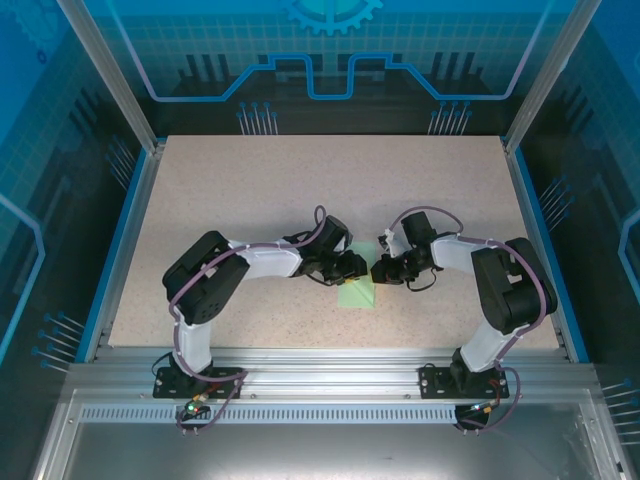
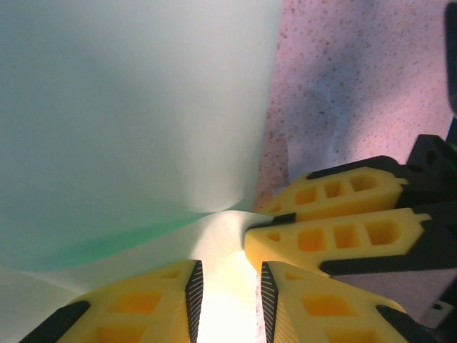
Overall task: Fold a paper plane with a square sheet of paper (pick it up from the middle)
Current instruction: Fold the triangle a second time at the center of the table.
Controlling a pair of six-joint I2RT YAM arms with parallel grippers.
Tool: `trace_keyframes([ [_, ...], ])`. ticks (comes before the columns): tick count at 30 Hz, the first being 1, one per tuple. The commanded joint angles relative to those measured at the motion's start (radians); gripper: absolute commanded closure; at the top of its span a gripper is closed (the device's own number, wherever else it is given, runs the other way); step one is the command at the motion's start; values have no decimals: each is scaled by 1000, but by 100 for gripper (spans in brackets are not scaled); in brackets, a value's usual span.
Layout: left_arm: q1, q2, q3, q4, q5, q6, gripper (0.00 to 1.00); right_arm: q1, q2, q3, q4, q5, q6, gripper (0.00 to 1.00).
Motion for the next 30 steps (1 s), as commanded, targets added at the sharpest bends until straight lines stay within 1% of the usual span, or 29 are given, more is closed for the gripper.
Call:
trace_keyframes([
  [1, -7, 24, 21, -19, 7, 9, 68, -18, 11, 10, -16, -1, 9, 88],
  [6, -8, 23, 14, -5, 7, 4, 68, -17, 14, 13, -15, -2, 9, 89],
  [14, -7, -13, -4, 18, 10, 5, 67, -18, 24, 25, -14, -9, 6, 96],
  [20, -9, -37, -22, 36, 15, 14, 65, -18, 34, 36, -14, -9, 1, 96],
  [30, -11, -26, -17, 35, 20, 19, 64, -19, 38, 49, -37, 10, -9, 95],
])
